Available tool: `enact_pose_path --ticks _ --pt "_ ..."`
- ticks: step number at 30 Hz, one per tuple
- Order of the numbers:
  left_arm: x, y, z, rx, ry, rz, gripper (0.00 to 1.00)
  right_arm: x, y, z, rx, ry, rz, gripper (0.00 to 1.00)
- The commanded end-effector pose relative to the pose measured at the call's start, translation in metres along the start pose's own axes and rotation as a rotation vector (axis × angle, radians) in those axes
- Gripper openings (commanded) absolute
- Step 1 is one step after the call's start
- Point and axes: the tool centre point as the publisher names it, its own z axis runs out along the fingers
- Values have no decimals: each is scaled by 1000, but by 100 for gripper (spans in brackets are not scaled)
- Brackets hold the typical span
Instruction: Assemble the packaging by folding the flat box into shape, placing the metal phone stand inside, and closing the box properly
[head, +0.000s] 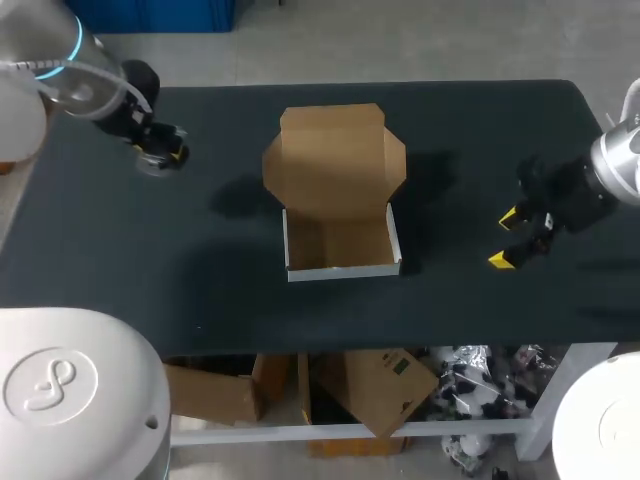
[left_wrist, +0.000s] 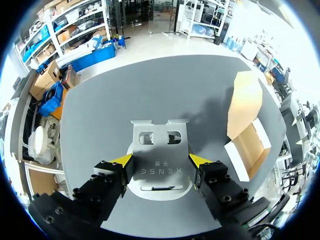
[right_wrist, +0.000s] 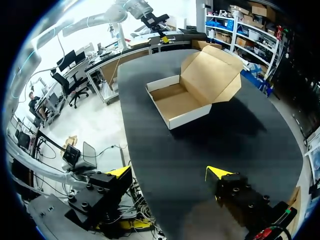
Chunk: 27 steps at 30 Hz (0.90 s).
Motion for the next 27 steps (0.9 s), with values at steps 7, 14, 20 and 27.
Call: enact_pose_path --ticks 7,14,20,27 --pt "28 4 -3 -26 13 5 0 0 -1 -1 -3 2 -1 100" --pt "61 16 -6 -37 46 47 0 0 -1 -1 -3 2 -1 100" --pt "87 28 -9 -36 68 78 0 0 -1 -1 -3 2 -1 100" --pt "118 38 -11 -23 84 120 0 0 -1 -1 -3 2 -1 100"
